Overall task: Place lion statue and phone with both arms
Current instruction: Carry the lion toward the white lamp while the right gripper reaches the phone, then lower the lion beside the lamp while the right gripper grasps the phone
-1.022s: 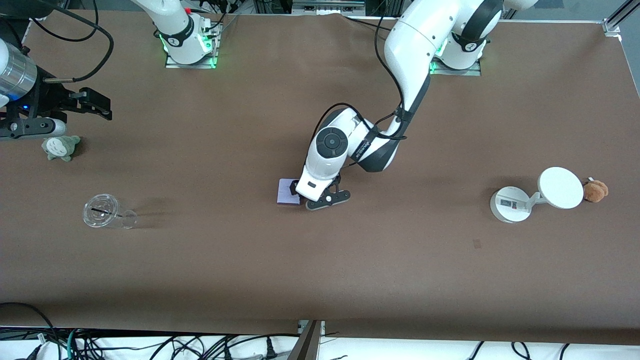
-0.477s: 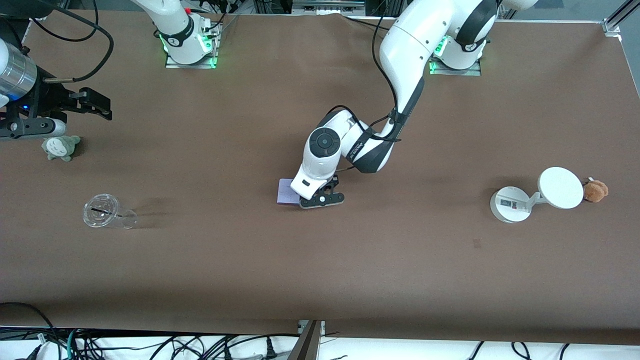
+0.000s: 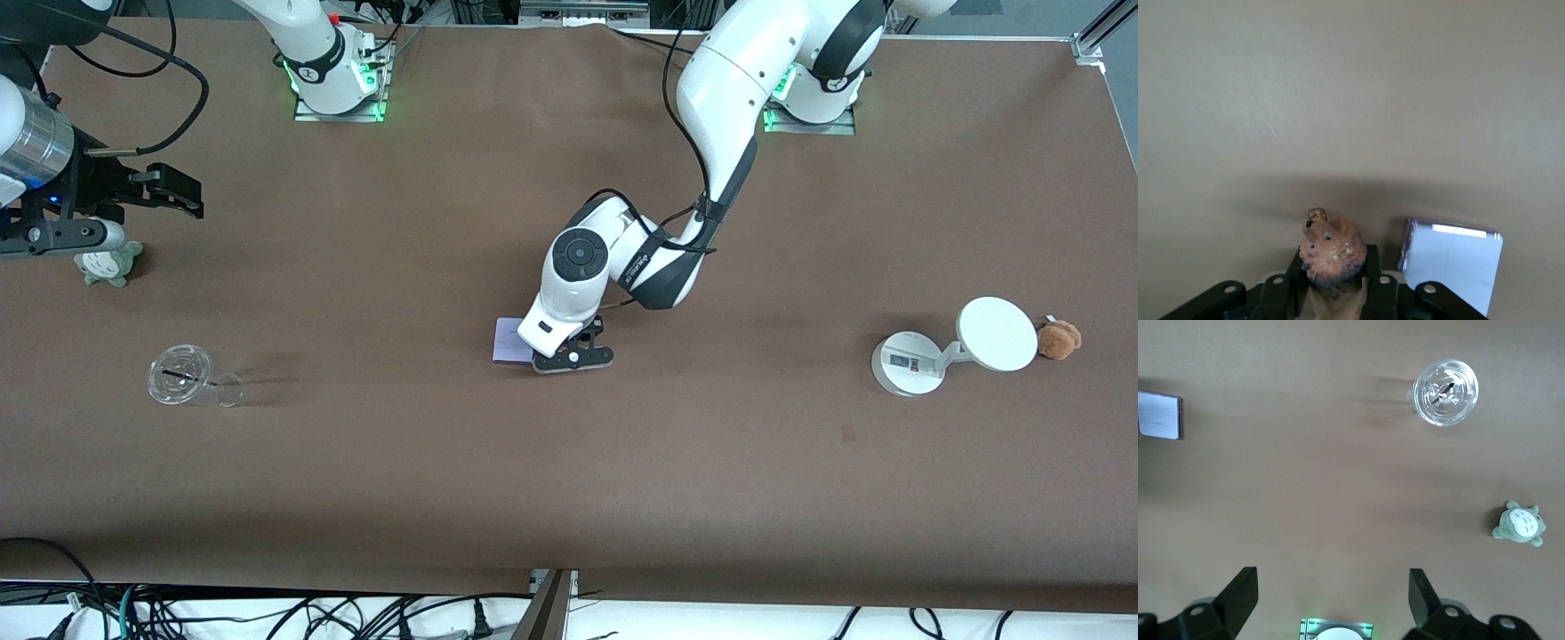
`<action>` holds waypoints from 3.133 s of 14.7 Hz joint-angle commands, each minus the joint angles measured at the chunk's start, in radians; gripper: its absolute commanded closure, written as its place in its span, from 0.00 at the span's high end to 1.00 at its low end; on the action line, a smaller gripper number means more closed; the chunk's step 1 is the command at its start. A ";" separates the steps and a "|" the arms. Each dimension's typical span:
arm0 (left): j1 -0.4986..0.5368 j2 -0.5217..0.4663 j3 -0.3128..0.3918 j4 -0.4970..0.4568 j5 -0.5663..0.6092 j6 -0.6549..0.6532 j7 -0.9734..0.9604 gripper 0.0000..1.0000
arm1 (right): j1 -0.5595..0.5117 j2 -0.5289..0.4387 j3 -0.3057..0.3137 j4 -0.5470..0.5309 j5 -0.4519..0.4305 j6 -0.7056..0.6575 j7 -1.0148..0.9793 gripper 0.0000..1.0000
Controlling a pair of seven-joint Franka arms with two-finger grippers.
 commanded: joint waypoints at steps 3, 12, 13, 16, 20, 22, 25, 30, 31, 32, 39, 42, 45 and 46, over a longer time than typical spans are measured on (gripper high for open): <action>0.143 -0.126 -0.004 -0.007 0.015 -0.216 0.184 0.00 | -0.005 0.026 0.002 0.028 0.005 -0.007 -0.002 1.00; 0.358 -0.374 0.004 -0.326 0.070 -0.270 0.485 0.00 | 0.052 0.163 0.012 0.026 0.005 0.064 0.001 1.00; 0.362 -0.405 0.006 -0.372 0.073 -0.258 0.485 0.00 | 0.070 0.185 0.012 0.025 0.007 0.100 0.012 1.00; 0.405 -0.496 0.006 -0.560 0.133 -0.108 0.560 0.00 | 0.118 0.269 0.012 0.020 0.076 0.205 0.079 1.00; 0.526 -0.553 -0.007 -0.699 0.124 -0.025 0.655 0.00 | 0.177 0.384 0.012 0.022 0.148 0.360 0.191 1.00; 0.550 -0.573 -0.007 -0.769 0.124 0.047 0.655 0.00 | 0.231 0.426 0.012 0.022 0.148 0.420 0.251 1.00; 0.566 -0.570 -0.005 -0.858 0.124 0.190 0.658 0.00 | 0.311 0.486 0.012 0.022 0.146 0.517 0.369 1.00; 0.567 -0.522 -0.005 -0.872 0.129 0.278 0.658 0.00 | 0.397 0.576 0.012 0.020 0.145 0.649 0.467 1.00; 0.568 -0.517 -0.005 -0.871 0.129 0.281 0.658 0.00 | 0.417 0.590 0.012 0.020 0.143 0.670 0.502 1.00; 0.570 -0.505 -0.005 -0.868 0.129 0.294 0.658 0.00 | 0.435 0.605 0.012 0.020 0.140 0.699 0.532 1.00; 0.585 -0.481 -0.005 -0.863 0.133 0.310 0.660 0.00 | 0.503 0.697 0.012 0.020 0.136 0.856 0.644 1.00; 0.586 -0.478 -0.005 -0.862 0.133 0.310 0.658 0.00 | 0.517 0.711 0.012 0.017 0.134 0.856 0.644 1.00; 0.586 -0.476 -0.005 -0.863 0.130 0.308 0.658 0.65 | 0.517 0.717 0.012 0.019 0.136 0.864 0.644 1.00; 0.585 -0.476 -0.007 -0.863 0.123 0.308 0.656 1.00 | 0.517 0.717 0.012 0.019 0.136 0.864 0.644 1.00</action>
